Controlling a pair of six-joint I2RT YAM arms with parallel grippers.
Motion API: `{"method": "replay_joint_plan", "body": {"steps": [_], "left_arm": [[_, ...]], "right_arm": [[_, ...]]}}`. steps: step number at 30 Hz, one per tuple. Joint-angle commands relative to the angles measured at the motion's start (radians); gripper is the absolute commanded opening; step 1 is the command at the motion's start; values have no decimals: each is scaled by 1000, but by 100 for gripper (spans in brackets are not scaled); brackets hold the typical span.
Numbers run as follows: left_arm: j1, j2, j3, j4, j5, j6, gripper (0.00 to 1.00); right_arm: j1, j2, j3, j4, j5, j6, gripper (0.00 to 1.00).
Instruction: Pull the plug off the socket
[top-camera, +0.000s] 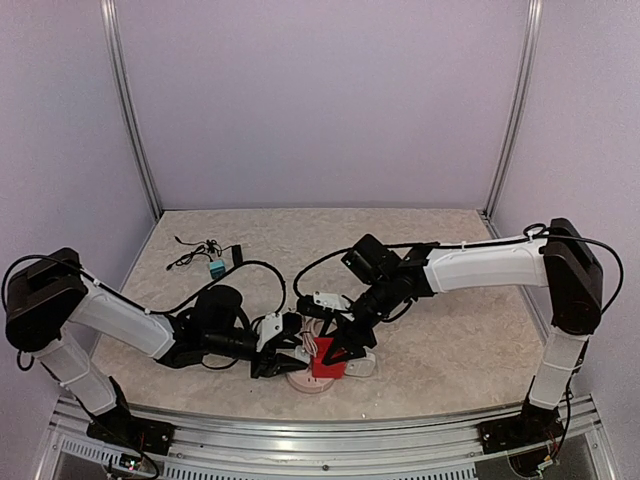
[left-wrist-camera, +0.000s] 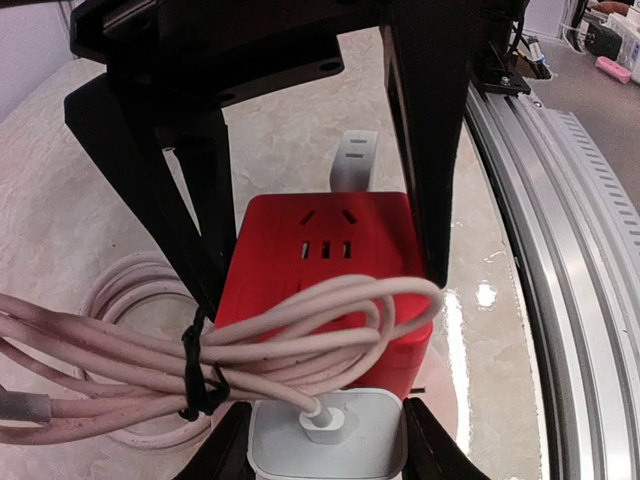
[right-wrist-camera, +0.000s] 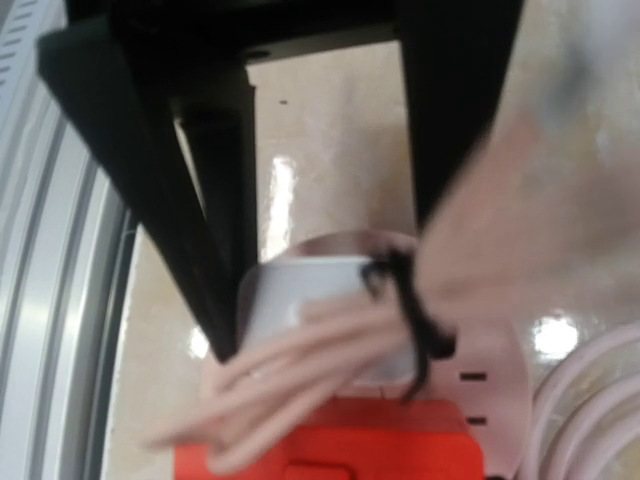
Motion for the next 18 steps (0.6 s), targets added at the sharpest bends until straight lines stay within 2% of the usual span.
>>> {"method": "replay_joint_plan", "body": {"steps": [1, 5, 9, 12, 15, 18], "left_arm": [[-10, 0, 72, 117, 72, 20, 15], [31, -75, 6, 99, 72, 25, 15], [-22, -25, 123, 62, 91, 37, 14], [-8, -17, 79, 129, 83, 14, 13], [28, -75, 1, 159, 79, -1, 13], [10, -58, 65, 162, 107, -10, 13]], "right_arm": [[7, 81, -42, -113, 124, 12, 8], [8, 72, -43, -110, 124, 12, 8], [7, 82, -40, -107, 121, 13, 8], [7, 84, -35, -117, 126, 13, 8], [8, 76, -40, -118, 130, 13, 8], [8, 80, -39, -111, 123, 13, 8]]}}
